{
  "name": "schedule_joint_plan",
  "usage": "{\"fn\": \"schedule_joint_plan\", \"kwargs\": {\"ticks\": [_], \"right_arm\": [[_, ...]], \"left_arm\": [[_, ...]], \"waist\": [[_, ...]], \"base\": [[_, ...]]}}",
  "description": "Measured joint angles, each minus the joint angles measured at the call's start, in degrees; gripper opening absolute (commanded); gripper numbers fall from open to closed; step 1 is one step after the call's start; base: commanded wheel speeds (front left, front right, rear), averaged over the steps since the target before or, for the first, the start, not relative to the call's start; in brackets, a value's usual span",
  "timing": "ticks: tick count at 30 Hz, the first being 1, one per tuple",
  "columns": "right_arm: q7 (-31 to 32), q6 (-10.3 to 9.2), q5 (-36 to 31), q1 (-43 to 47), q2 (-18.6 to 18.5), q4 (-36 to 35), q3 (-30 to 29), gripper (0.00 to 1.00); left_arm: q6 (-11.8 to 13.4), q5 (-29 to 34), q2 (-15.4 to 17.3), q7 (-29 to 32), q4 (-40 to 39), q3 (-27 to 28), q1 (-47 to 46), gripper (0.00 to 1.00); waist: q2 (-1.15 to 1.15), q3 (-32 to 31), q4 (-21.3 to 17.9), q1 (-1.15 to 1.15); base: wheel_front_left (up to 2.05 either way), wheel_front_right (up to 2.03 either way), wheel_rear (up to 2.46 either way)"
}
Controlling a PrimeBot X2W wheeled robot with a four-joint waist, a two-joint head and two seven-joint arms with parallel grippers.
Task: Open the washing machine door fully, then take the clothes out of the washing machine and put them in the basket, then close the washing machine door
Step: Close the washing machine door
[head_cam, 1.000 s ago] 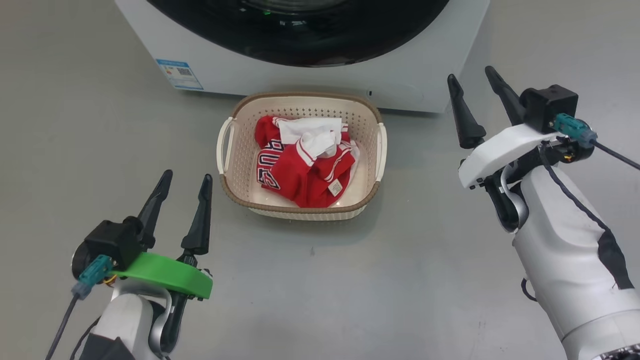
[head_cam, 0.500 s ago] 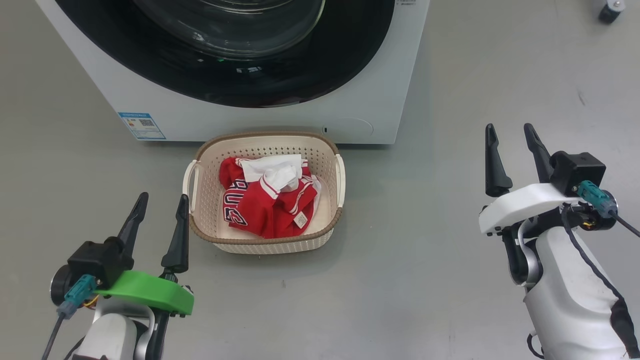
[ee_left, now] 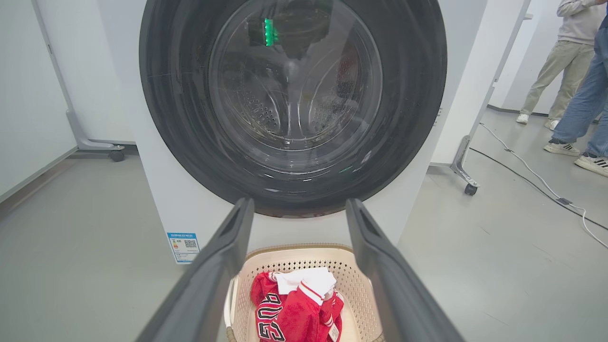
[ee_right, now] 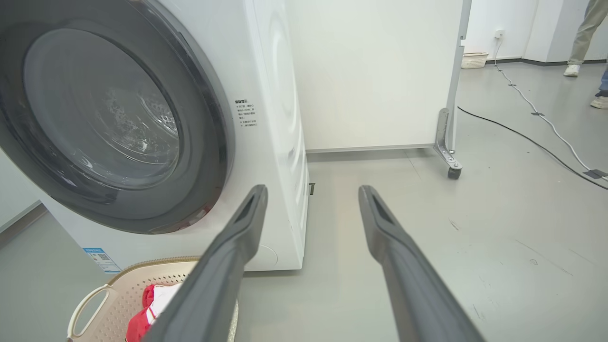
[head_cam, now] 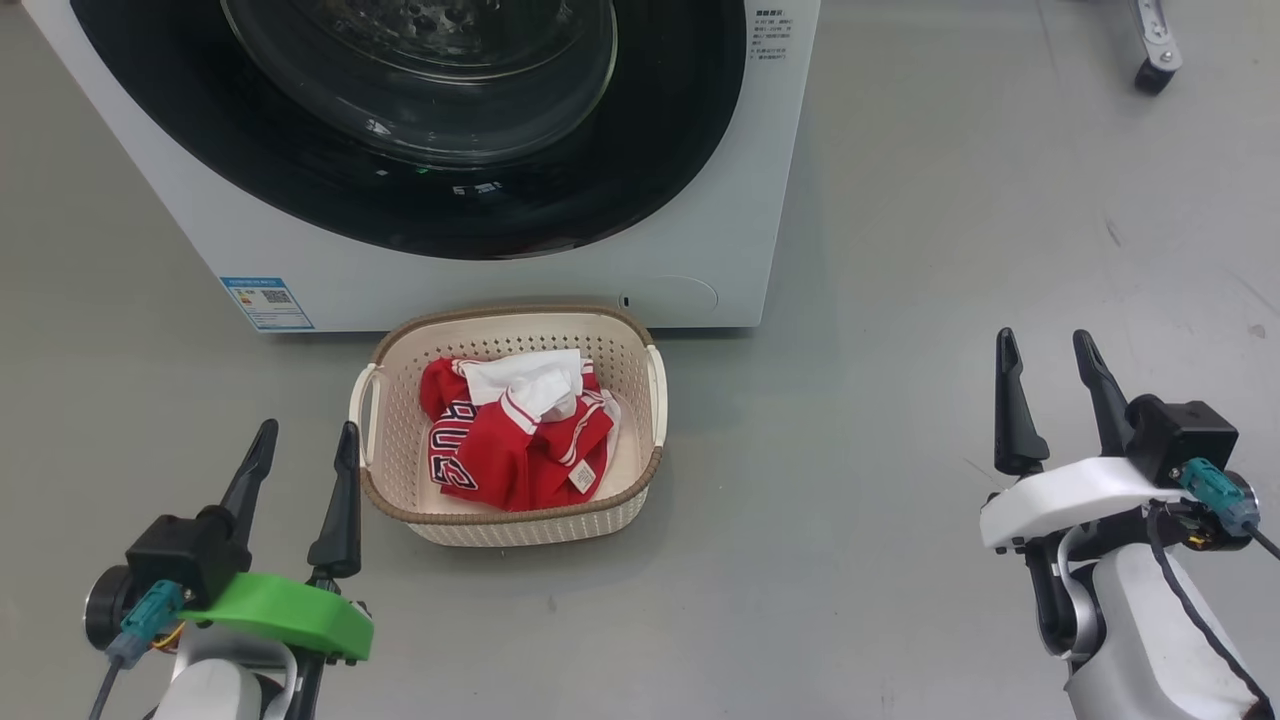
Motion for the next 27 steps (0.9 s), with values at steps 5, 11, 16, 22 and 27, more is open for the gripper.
{"fn": "schedule_joint_plan", "kwargs": {"ticks": [5, 11, 16, 22, 27], "right_arm": [[0.0, -0.03, -1.02, 1.98, 0.2, -2.02, -0.4, 1.0], [0.0, -0.03, -2.21, 4.14, 0.76, -3.69, -0.37, 1.0], [0.0, -0.04, -2.69, 5.53, 1.26, -4.46, -0.27, 1.0], [0.0, -0.51, -3.03, 6.78, 1.49, -5.41, -0.32, 1.0], [0.0, -0.54, -3.36, 7.51, 1.62, -5.86, -0.42, 1.0]], "left_arm": [[0.0, 1.12, -0.07, 0.0, -0.03, 1.12, 0.51, 1.0], [0.0, 1.37, -0.41, 0.0, -0.03, 2.16, 0.82, 1.0], [0.0, 2.18, -0.53, 0.0, -0.08, 3.13, 1.58, 1.0], [0.0, 2.81, -0.75, 0.0, -0.25, 3.58, 1.86, 1.0], [0.0, 3.09, -0.91, 0.0, -0.33, 4.0, 1.94, 1.0]], "waist": [[0.0, -0.19, -0.13, 0.0], [0.0, -0.5, -0.3, 0.0], [0.0, -0.9, -0.46, 0.0], [0.0, -1.27, -0.56, 0.0], [0.0, -1.61, -0.63, 0.0]], "base": [[0.0, 0.0, 0.0], [0.0, 0.0, 0.0], [0.0, 0.0, 0.0], [0.0, 0.0, 0.0], [0.0, 0.0, 0.0]]}}
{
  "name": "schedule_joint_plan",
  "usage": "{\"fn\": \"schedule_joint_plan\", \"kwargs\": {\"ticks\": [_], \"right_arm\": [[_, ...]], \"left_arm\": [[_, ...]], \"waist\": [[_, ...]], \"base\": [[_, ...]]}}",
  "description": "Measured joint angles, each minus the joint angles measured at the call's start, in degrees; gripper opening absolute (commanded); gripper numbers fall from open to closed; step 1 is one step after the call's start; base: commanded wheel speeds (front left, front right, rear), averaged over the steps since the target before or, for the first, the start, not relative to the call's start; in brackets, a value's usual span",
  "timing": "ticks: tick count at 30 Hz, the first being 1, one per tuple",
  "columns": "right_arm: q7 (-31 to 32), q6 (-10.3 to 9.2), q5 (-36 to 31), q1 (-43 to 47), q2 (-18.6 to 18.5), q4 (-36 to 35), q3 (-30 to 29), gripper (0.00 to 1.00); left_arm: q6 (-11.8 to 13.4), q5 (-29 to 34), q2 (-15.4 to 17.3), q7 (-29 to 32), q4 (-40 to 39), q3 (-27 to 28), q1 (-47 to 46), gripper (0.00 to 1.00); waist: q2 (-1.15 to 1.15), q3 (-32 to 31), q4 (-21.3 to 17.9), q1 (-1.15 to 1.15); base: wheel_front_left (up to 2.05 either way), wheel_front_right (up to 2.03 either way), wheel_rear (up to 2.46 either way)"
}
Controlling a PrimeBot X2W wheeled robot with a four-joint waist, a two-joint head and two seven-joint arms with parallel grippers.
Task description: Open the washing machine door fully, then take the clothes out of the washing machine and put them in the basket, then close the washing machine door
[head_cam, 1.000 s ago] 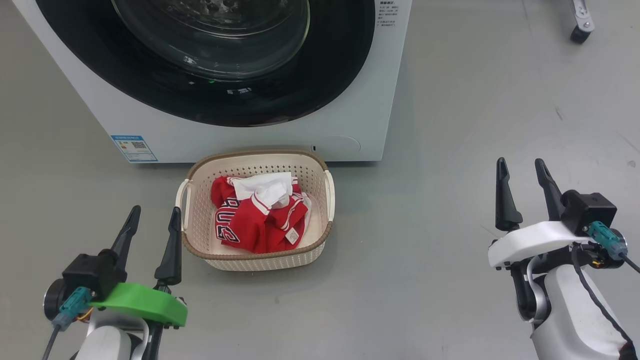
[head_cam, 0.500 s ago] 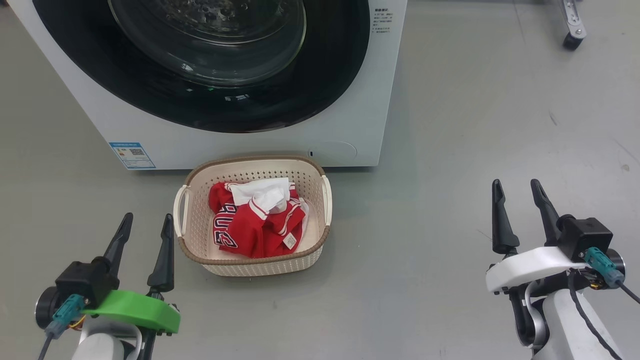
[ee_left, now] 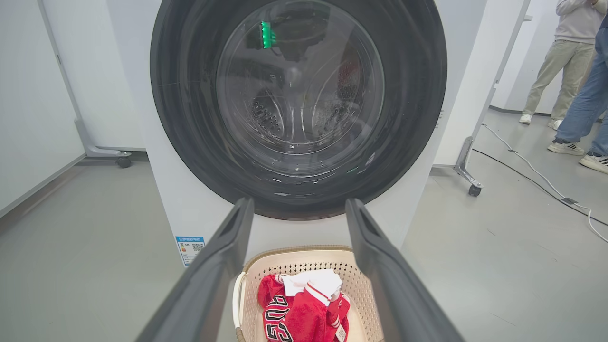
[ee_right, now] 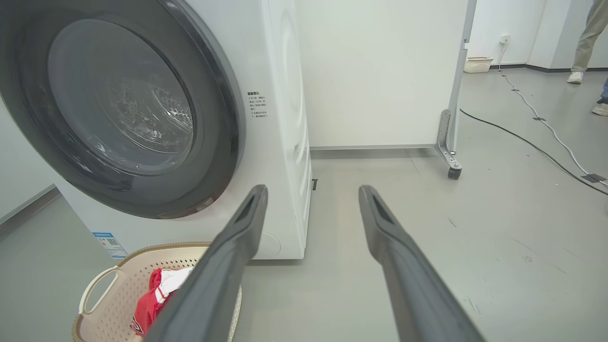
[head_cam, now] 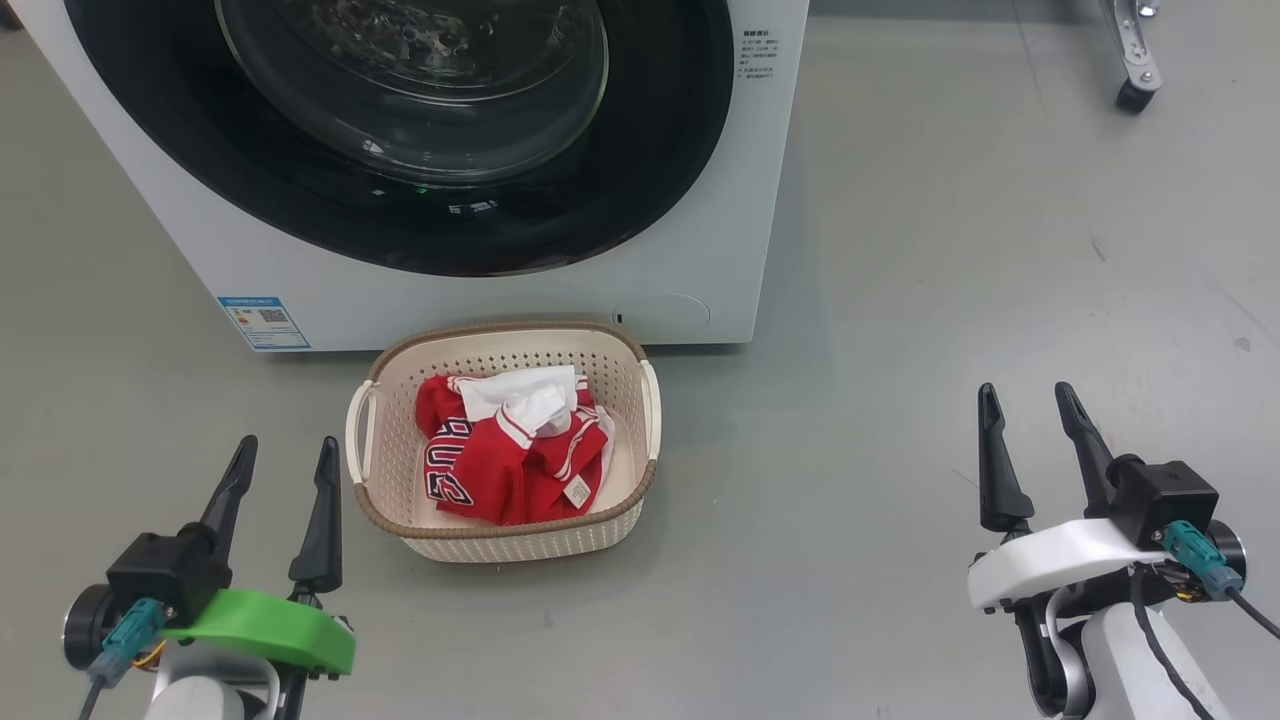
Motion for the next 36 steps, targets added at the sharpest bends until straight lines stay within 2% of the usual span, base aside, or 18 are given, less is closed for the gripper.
{"fn": "schedule_joint_plan", "kwargs": {"ticks": [18, 19, 28, 36], "right_arm": [[0.0, 0.02, -0.41, 1.4, 0.23, -1.49, -0.48, 1.0], [0.0, 0.02, -0.41, 1.53, 0.24, -1.6, -0.48, 0.0], [0.1, 0.11, 0.35, 4.76, 1.01, 2.37, -0.09, 0.0], [2.13, 0.66, 5.71, 4.5, 1.15, 2.78, -1.69, 0.0]], "left_arm": [[0.0, 1.41, -0.42, 0.0, -0.36, 0.66, 1.1, 1.0], [0.0, 1.37, -0.42, 0.0, -0.4, 0.32, 1.11, 0.0], [0.0, 0.97, -2.05, 0.31, 3.5, -0.69, 3.05, 0.0], [0.0, -4.78, -2.05, 1.64, 3.45, -0.15, 3.05, 0.0]], "waist": [[0.0, -0.92, 0.07, 0.0], [0.0, -0.92, 0.08, 0.0], [0.0, -0.97, 0.03, 0.0], [0.0, -1.39, -0.46, 0.0]], "base": [[0.0, 0.0, 0.0], [0.0, 0.0, 0.0], [0.0, 0.0, 0.0], [0.0, 0.0, 0.0]]}}
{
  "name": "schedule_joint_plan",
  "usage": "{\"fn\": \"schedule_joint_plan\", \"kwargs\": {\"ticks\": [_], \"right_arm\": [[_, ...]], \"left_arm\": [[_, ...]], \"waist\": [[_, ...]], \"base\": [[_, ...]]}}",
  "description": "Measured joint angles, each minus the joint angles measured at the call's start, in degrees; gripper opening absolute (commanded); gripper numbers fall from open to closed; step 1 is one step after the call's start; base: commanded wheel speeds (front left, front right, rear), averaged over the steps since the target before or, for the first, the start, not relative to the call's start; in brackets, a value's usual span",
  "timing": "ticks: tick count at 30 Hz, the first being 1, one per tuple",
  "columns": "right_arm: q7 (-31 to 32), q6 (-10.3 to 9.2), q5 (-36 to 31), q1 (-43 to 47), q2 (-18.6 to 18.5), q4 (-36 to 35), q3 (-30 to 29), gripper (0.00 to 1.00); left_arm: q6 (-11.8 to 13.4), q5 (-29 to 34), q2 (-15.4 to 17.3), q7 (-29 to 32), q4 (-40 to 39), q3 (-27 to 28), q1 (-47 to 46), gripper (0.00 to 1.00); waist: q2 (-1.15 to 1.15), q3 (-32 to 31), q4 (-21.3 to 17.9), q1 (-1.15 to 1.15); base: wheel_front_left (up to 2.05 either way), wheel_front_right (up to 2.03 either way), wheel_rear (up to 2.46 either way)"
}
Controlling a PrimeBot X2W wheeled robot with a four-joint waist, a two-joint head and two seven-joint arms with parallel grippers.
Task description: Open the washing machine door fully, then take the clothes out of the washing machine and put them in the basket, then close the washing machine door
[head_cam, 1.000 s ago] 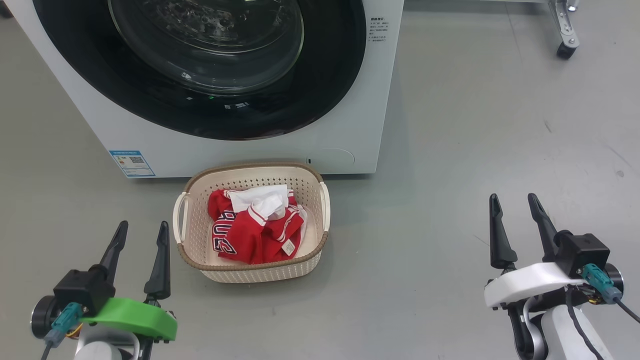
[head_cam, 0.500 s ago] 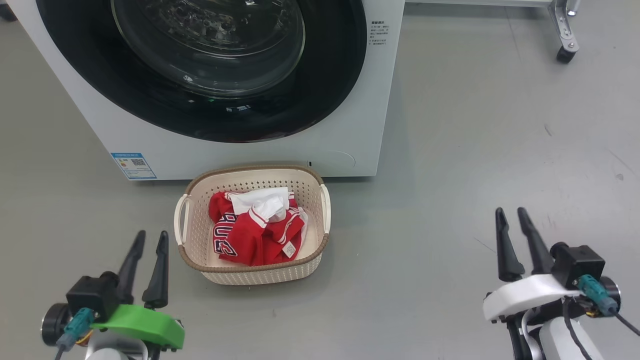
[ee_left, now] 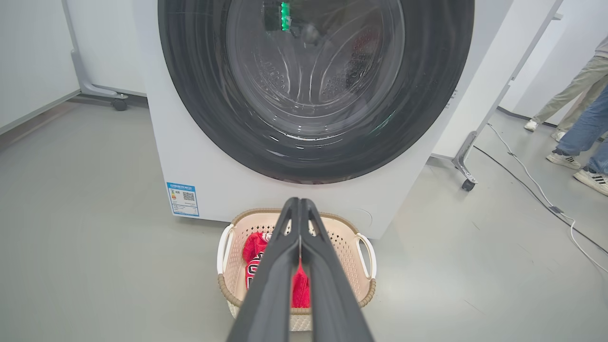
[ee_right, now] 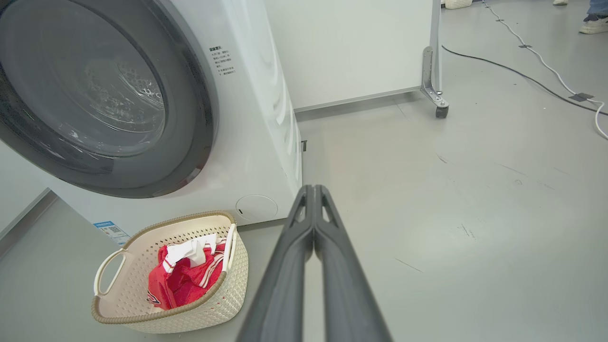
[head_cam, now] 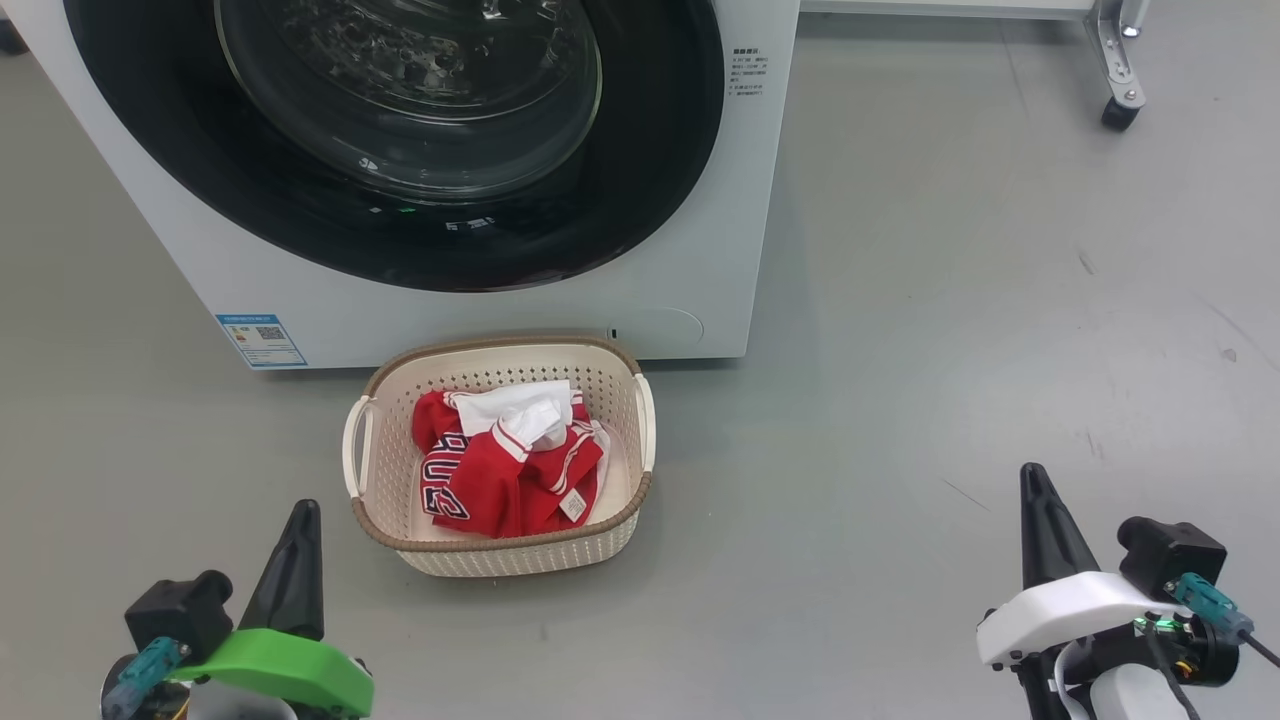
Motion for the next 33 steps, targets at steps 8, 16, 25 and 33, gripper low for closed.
{"fn": "schedule_joint_plan", "kwargs": {"ticks": [8, 16, 25, 33], "right_arm": [[1.91, 0.53, 7.2, -0.02, 0.04, 0.15, -0.94, 0.0], [3.52, 1.12, 12.73, -0.07, 0.13, 0.15, -2.03, 0.0], [5.55, 2.04, 19.4, -0.15, 0.23, 0.12, -3.42, 0.0], [7.37, 2.54, 25.27, -0.34, 0.25, 0.04, -4.37, 0.0]], "left_arm": [[0.0, -7.3, 0.0, 1.94, -0.11, 0.66, -0.01, 0.0], [0.0, -12.48, 0.0, 3.53, -0.36, 1.35, -0.01, 0.0], [0.0, -19.34, -0.01, 5.49, -1.03, 1.99, -0.01, 0.0], [0.0, -25.48, -0.02, 7.31, -1.4, 2.98, -0.01, 0.0]], "waist": [[0.0, -0.42, -0.49, 0.0], [0.0, -0.79, -0.94, 0.0], [0.0, -1.22, -1.45, 0.0], [0.0, -1.58, -1.9, 0.0]], "base": [[0.0, 0.0, 0.0], [0.0, 0.0, 0.0], [0.0, 0.0, 0.0], [0.0, 0.0, 0.0]]}}
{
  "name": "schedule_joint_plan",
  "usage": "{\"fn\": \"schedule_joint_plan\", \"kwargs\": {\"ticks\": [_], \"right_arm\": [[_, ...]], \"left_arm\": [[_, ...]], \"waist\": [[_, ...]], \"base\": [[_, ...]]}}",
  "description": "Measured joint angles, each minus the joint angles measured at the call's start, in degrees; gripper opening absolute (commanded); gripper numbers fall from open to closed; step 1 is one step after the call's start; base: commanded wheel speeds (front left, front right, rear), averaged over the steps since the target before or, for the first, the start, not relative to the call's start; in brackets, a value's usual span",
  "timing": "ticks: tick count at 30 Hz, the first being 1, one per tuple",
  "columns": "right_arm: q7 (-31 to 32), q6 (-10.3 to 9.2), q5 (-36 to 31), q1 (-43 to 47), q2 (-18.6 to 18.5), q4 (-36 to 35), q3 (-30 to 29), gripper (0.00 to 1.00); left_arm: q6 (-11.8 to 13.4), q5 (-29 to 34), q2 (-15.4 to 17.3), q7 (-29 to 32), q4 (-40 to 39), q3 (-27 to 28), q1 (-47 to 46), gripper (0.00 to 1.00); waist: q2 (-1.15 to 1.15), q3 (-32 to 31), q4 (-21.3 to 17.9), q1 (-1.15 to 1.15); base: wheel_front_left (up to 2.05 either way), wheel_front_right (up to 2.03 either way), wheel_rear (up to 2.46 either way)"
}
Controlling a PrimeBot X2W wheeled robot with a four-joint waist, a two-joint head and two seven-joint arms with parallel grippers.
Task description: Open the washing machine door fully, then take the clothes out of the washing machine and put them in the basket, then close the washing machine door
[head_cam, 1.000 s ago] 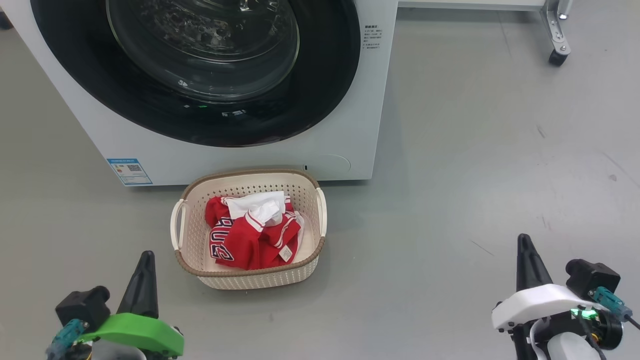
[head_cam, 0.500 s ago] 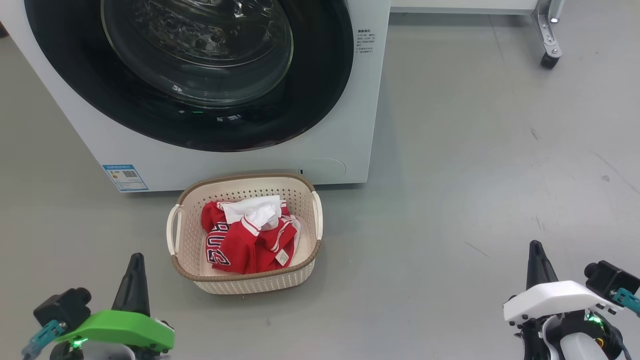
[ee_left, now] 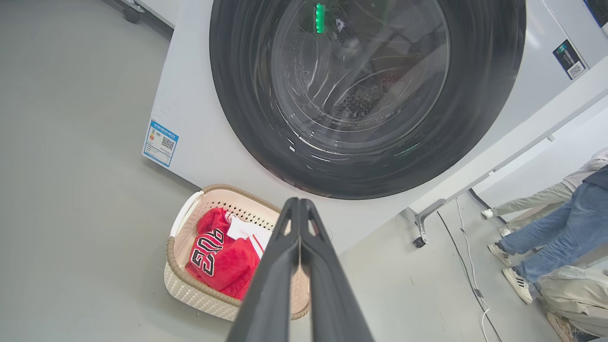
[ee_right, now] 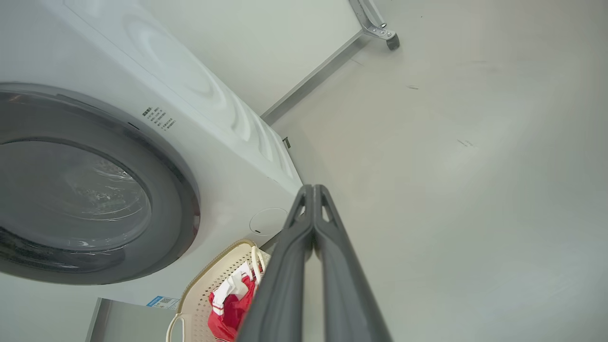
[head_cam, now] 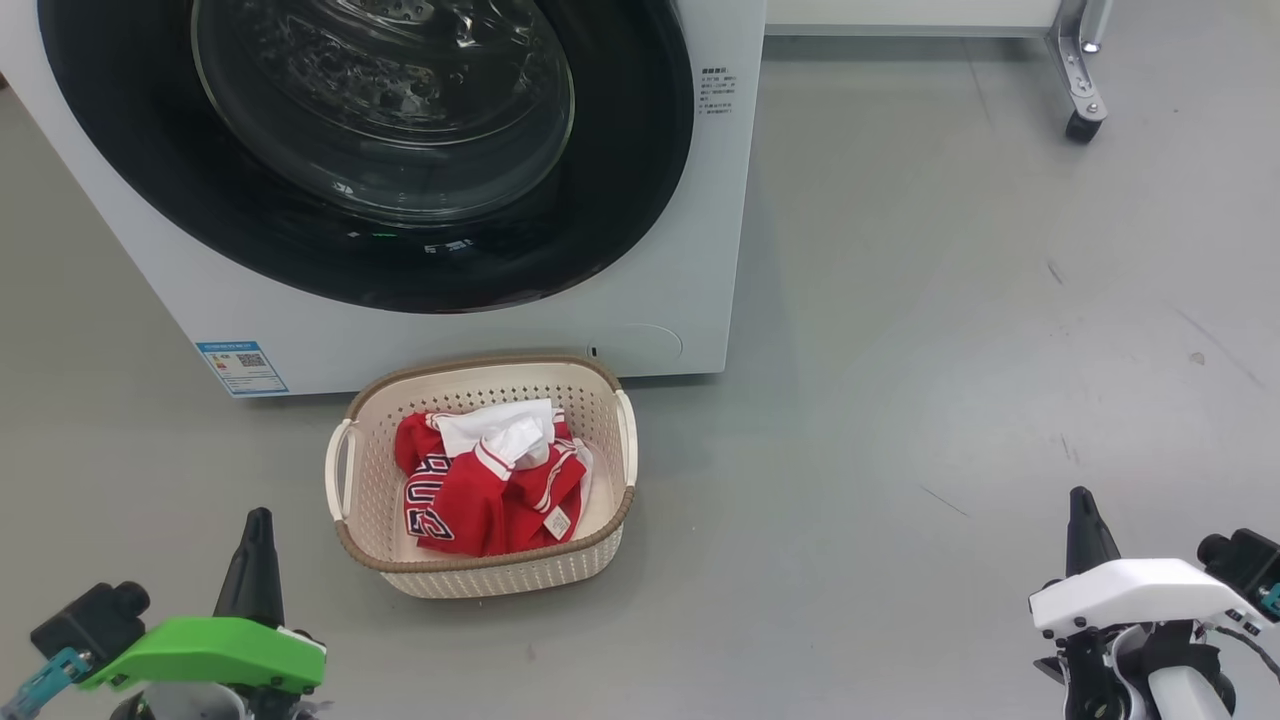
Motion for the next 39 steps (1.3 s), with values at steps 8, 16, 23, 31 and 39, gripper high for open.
{"fn": "schedule_joint_plan", "kwargs": {"ticks": [8, 16, 23, 31, 39], "right_arm": [[1.3, 0.53, 5.3, -0.2, 0.02, -0.18, -1.08, 0.0], [3.22, 1.51, 11.94, -0.85, 0.03, -0.42, -2.19, 0.0], [4.46, 2.03, 17.15, -0.85, 0.04, -0.54, -3.1, 0.0], [5.97, 2.53, 22.96, -0.9, 0.07, -0.76, -4.12, 0.0], [7.69, 3.24, 28.97, -0.94, 0.09, -0.87, -5.12, 0.0]], "left_arm": [[0.0, -4.85, 0.0, 1.46, -0.24, 0.36, -0.01, 0.0], [0.0, -11.55, -0.02, 3.27, -0.48, 1.12, -0.01, 0.0], [0.0, -16.61, -0.05, 4.77, -0.68, 1.91, -0.01, 0.0], [0.0, -22.42, -0.07, 6.28, -1.09, 2.34, -0.02, 0.0], [0.0, -28.72, -0.1, 8.09, -1.78, 3.2, -0.04, 0.0]], "waist": [[0.0, -0.32, -0.39, 0.0], [0.0, -0.73, -0.89, 0.0], [0.0, -1.05, -1.28, 0.0], [0.0, -1.42, -1.71, 0.0], [0.0, -1.79, -2.17, 0.0]], "base": [[0.0, 0.0, 0.0], [0.0, 0.0, 0.0], [0.0, 0.0, 0.0], [0.0, 0.0, 0.0], [0.0, 0.0, 0.0]]}}
